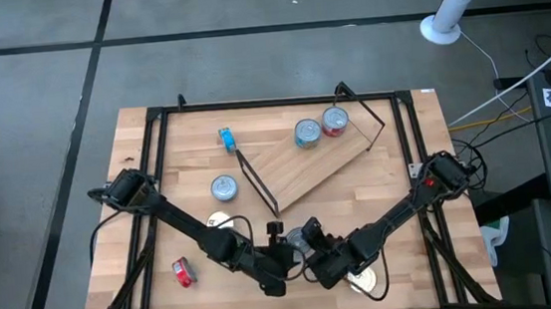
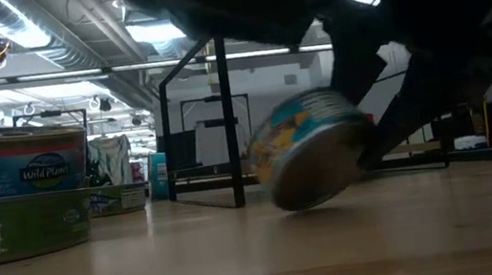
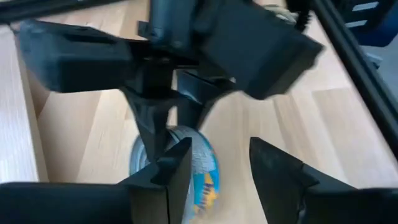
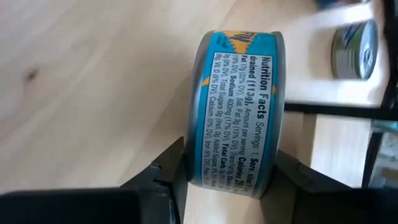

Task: Stack canned seafood by type on shelf
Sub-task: Stack the light blue tuna can on top of the light blue tuna can on the shelf

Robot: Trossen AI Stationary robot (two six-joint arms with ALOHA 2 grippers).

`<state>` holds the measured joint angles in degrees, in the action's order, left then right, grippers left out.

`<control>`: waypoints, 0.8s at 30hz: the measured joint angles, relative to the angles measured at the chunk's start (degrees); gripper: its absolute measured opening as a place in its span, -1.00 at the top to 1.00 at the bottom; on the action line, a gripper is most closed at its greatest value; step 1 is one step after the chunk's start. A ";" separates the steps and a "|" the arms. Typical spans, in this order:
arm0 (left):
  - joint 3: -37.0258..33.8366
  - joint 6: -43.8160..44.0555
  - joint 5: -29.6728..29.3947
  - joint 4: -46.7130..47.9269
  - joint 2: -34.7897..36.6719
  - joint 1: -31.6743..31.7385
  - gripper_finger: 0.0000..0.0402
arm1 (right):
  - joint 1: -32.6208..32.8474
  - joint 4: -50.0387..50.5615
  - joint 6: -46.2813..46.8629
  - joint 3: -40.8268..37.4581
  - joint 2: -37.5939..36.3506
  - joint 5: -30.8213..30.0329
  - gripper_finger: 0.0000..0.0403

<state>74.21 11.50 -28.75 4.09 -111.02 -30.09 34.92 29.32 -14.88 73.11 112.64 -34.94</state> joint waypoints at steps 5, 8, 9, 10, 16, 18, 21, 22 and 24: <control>1.08 -1.36 -0.08 -0.05 0.99 0.02 0.23 | 0.48 12.61 4.15 5.10 0.00 -0.02 0.31; 1.10 -1.38 -0.22 1.30 2.25 0.02 0.26 | 1.13 18.57 5.11 7.46 0.00 -0.50 0.31; 1.10 -1.26 -0.26 1.88 2.97 0.02 0.28 | 1.26 20.36 5.65 8.09 0.00 -0.58 0.31; 1.10 -0.99 -0.33 2.79 3.79 0.02 0.29 | 1.57 22.15 6.23 8.71 0.00 -0.54 0.31; 1.12 0.38 -0.67 8.61 8.70 0.02 0.33 | 1.84 33.65 10.82 10.53 -1.57 -2.94 0.31; 1.12 0.40 -0.69 10.71 10.29 0.02 0.34 | 1.84 36.52 12.43 10.54 -3.42 -3.53 0.31; 1.12 0.40 -0.72 12.96 12.43 0.13 0.34 | 1.81 40.34 14.96 10.55 -7.29 -3.96 0.31; 1.12 0.40 -0.82 13.42 13.00 0.23 0.34 | 1.81 41.46 15.80 10.55 -8.81 -4.78 0.31; 1.12 0.40 -1.34 14.04 13.99 0.40 0.34 | 1.83 43.86 16.95 10.51 -12.37 -8.23 0.31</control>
<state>75.33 11.90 -30.09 18.13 -97.03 -29.68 36.75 73.18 2.08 83.62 100.27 -43.17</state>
